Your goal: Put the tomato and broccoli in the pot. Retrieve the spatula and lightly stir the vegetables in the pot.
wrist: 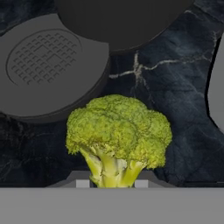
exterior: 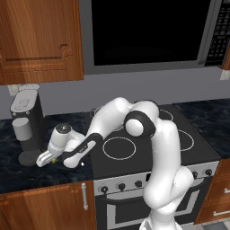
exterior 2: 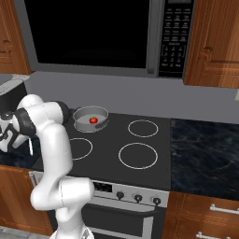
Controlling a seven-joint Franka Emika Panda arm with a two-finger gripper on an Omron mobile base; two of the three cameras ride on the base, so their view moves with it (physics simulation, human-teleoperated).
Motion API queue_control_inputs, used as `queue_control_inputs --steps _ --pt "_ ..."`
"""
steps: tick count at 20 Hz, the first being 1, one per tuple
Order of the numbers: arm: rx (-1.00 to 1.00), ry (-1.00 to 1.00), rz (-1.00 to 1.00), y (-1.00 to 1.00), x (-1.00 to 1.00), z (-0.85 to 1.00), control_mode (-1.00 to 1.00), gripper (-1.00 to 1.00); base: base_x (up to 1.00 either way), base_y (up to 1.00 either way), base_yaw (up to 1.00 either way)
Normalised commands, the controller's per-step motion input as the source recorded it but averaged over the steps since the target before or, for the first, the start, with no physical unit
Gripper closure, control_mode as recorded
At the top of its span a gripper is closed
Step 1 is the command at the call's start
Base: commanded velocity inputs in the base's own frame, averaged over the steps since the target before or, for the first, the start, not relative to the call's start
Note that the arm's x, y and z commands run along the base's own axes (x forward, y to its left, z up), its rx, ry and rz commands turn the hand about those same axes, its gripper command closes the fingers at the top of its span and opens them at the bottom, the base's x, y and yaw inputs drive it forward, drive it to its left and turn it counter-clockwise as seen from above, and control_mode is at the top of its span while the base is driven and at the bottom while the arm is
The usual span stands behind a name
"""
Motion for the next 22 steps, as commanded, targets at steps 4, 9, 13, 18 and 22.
queue_control_inputs --steps 4,9,13,18,22 --pt "0.04 0.00 -0.03 -0.30 -0.50 0.05 -1.00 1.00 0.00 0.00 0.00" --pt "0.10 -0.06 -0.03 -0.52 -0.53 0.30 -1.00 1.00 0.00 0.00 0.00" --pt "0.05 -0.18 -0.06 -0.33 -0.16 0.59 -1.00 1.00 0.00 0.00 0.00" --pt "0.01 -0.02 -0.01 -0.32 -0.05 0.94 -1.00 1.00 0.00 0.00 0.00" --pt "0.00 0.02 0.00 -0.48 0.00 1.00 -1.00 1.00 0.00 0.00 0.00"
